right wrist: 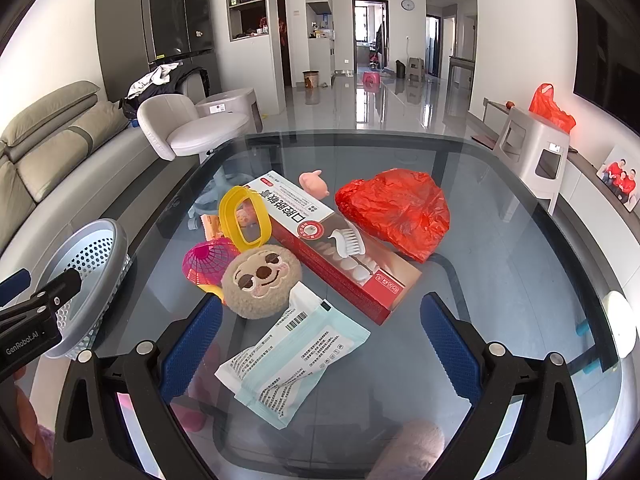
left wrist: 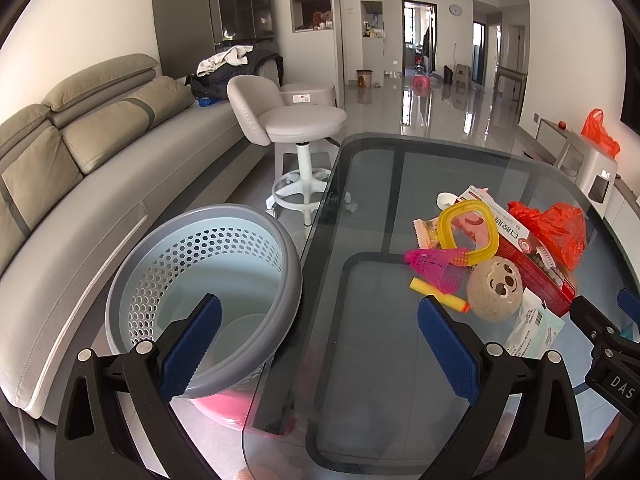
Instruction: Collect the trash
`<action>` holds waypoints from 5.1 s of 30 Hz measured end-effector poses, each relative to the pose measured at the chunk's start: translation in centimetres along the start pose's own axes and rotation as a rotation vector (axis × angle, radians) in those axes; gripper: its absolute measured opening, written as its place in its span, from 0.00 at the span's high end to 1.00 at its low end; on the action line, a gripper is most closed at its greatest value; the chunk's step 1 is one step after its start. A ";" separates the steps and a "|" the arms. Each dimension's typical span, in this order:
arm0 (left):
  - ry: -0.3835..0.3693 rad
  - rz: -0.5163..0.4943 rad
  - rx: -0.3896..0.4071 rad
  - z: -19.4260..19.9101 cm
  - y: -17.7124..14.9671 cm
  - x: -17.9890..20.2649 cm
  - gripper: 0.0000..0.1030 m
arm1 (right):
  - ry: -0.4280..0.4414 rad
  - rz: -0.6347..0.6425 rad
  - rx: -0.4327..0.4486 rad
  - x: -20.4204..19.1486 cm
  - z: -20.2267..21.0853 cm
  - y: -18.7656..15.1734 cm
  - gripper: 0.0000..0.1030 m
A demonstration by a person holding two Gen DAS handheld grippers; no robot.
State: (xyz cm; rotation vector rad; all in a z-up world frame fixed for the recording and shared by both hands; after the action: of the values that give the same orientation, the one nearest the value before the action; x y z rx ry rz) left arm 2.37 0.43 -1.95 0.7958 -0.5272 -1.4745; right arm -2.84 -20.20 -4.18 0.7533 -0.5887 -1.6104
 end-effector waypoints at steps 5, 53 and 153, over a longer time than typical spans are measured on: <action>0.003 -0.005 0.003 0.2 -0.1 -0.1 0.06 | -0.001 0.000 0.001 0.0 0.0 0.0 0.08; 0.007 -0.015 -0.004 -0.4 -0.5 0.2 0.06 | 0.001 -0.004 0.007 0.4 0.5 0.5 0.08; -0.072 -0.083 -0.045 -9.6 0.5 9.3 0.06 | 0.144 -0.183 -0.178 5.8 -2.4 -3.2 0.61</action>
State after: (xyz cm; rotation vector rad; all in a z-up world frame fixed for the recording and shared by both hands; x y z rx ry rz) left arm 10.35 -7.41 -9.27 0.7387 -0.5182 -1.5907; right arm -3.65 -25.30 -8.99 0.8002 -0.2744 -1.7328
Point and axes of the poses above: each gripper's, at about its wrist camera, not at the fingertips, and z roughly against the way its jaws point, x to its right, y to its top, the point moved 3 cm from there along -z, roughly the way its jaws point, and after that the axes turned 8 degrees about y, right-handed, at the moved point
